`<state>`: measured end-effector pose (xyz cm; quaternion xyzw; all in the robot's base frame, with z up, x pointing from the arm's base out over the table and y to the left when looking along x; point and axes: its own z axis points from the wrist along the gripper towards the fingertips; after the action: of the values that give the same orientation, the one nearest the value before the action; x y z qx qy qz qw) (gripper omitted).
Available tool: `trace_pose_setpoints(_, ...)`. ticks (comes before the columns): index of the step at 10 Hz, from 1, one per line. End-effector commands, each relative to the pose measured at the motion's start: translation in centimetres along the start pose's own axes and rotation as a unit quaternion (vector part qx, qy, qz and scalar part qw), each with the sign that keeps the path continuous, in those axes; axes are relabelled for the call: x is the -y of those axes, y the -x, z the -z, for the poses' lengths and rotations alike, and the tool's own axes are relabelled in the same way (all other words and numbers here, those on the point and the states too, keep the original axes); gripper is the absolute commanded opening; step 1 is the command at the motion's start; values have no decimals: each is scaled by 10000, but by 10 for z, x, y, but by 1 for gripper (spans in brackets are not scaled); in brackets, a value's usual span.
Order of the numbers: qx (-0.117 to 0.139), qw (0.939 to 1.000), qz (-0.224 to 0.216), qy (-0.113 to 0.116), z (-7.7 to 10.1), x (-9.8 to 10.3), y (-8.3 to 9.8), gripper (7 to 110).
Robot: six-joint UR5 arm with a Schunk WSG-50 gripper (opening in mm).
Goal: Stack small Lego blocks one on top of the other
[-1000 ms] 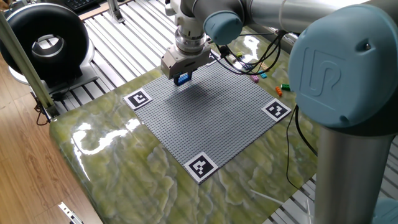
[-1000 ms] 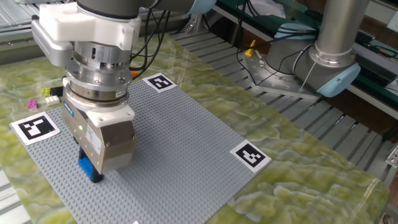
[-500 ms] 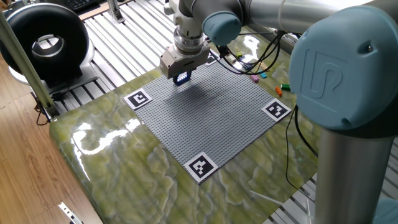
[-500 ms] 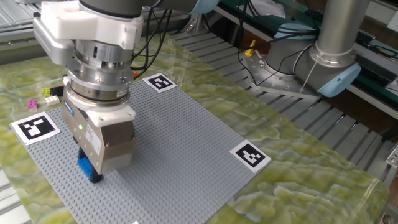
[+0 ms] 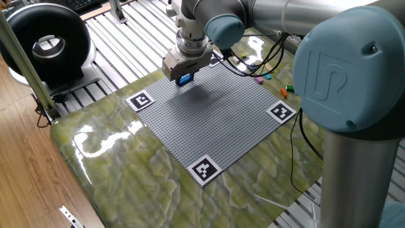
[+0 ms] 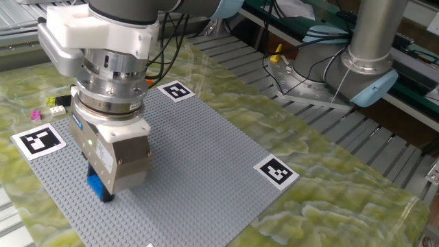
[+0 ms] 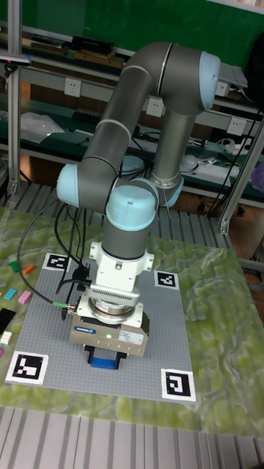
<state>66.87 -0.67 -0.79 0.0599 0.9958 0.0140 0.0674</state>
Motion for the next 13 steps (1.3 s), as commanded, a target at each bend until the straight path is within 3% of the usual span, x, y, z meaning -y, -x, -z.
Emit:
trace_pose_setpoints(1,-138,9999,54,-49,18,2,-7,7)
trace_pose_setpoints(2,-133,9998,144,-32,23,1,-8,7)
trace_pose_setpoints(3,31,9994,295,-152,27,5,1,7)
trace_pose_setpoints(4,480,9985,233,-84,36,-7,25,7)
trace_pose_setpoints(5,758,9961,422,-143,51,-16,39,7)
trace_pose_setpoints(6,531,9975,422,-193,55,-16,30,7)
trace_pose_setpoints(7,493,9978,435,-107,58,-21,29,7)
trace_pose_setpoints(8,409,9975,545,197,63,-32,28,7)
trace_pose_setpoints(10,96,9954,953,-31,71,-16,18,7)
trace_pose_setpoints(11,-17,9957,921,-95,65,-13,14,7)
trace_pose_setpoints(13,71,9973,696,-219,43,-7,20,7)
